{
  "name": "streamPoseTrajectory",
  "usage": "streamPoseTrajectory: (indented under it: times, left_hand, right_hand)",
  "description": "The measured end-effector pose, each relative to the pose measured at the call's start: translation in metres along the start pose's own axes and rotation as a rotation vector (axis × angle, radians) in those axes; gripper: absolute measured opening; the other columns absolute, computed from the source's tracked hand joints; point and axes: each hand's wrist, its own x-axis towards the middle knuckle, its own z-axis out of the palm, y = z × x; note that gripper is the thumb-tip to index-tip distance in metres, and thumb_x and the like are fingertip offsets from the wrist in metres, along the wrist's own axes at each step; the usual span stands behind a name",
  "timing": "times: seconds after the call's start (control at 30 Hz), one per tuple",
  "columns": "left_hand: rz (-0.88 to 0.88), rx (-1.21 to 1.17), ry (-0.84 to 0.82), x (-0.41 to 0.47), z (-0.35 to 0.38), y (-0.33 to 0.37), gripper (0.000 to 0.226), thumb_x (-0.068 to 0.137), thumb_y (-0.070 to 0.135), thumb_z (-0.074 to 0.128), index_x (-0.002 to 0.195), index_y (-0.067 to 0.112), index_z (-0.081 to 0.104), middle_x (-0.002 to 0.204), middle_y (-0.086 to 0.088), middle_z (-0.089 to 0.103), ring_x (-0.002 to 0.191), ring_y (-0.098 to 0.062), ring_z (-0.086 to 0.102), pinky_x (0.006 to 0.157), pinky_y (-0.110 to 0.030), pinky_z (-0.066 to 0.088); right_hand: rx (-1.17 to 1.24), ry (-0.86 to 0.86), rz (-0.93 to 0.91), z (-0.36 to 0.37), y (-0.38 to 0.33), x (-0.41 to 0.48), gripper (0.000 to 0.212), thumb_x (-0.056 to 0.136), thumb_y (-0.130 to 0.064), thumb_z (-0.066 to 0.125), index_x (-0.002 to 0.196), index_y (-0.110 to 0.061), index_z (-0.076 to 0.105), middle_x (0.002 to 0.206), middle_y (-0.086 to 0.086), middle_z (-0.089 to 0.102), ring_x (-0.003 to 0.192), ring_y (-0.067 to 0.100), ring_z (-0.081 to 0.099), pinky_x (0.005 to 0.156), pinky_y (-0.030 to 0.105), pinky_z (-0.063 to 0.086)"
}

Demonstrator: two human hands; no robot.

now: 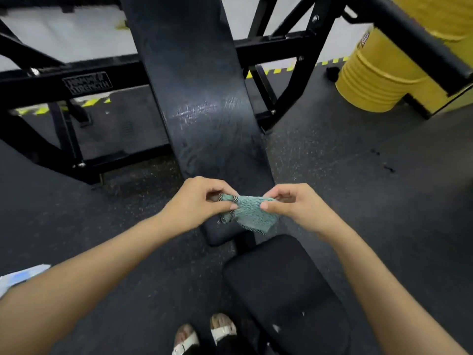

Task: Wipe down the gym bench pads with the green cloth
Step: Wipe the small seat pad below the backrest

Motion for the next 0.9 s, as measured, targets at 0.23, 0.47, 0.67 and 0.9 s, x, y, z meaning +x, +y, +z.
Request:
streamPoseTrajectory:
  times: [0.23,0.47,0.67,0.9]
  left_hand:
    - [-0.093,-0.016,0.027,-0.023,0.068,-0.039,0.01,0.083,0.017,0.076,0.092,0.021,0.076,0.075,-0.002,0.073,0.062,-0.021,0.064,0.064,-0.03,0.051]
    - [-0.153,-0.005,0.147,-0.031,0.152,-0.101,0.018,0.084,0.009,0.073,0.097,0.02,0.076,0.092,0.006,0.073,0.08,-0.012,0.07,0.08,-0.037,0.056]
    - [-0.035,0.362,0.121,-0.072,0.219,-0.141,0.034,0.087,0.035,0.057,0.114,0.02,0.072,0.115,0.006,0.07,0.107,-0.015,0.064,0.092,-0.039,0.053]
    - [-0.216,0.481,0.082,-0.098,0.243,-0.162,0.056,0.096,0.039,0.028,0.14,0.016,0.051,0.146,0.001,0.05,0.136,-0.014,0.043,0.117,-0.032,0.023]
  right_hand:
    - [0.06,-0.025,0.063,0.013,0.081,-0.017,0.004,0.084,-0.008,0.072,0.084,-0.012,0.071,0.092,0.005,0.075,0.083,0.013,0.067,0.083,0.031,0.053]
    - [-0.133,0.047,0.018,0.031,0.171,-0.01,0.015,0.085,-0.013,0.071,0.081,-0.027,0.068,0.083,-0.009,0.072,0.081,0.007,0.066,0.084,0.031,0.053]
    - [-0.659,-0.182,-0.11,0.036,0.219,-0.029,0.027,0.085,-0.032,0.071,0.11,-0.023,0.069,0.111,-0.01,0.068,0.107,0.01,0.059,0.106,0.022,0.027]
    - [-0.741,-0.158,-0.314,0.044,0.248,-0.019,0.028,0.09,-0.02,0.056,0.114,-0.012,0.068,0.11,0.003,0.07,0.106,0.022,0.063,0.104,0.033,0.038]
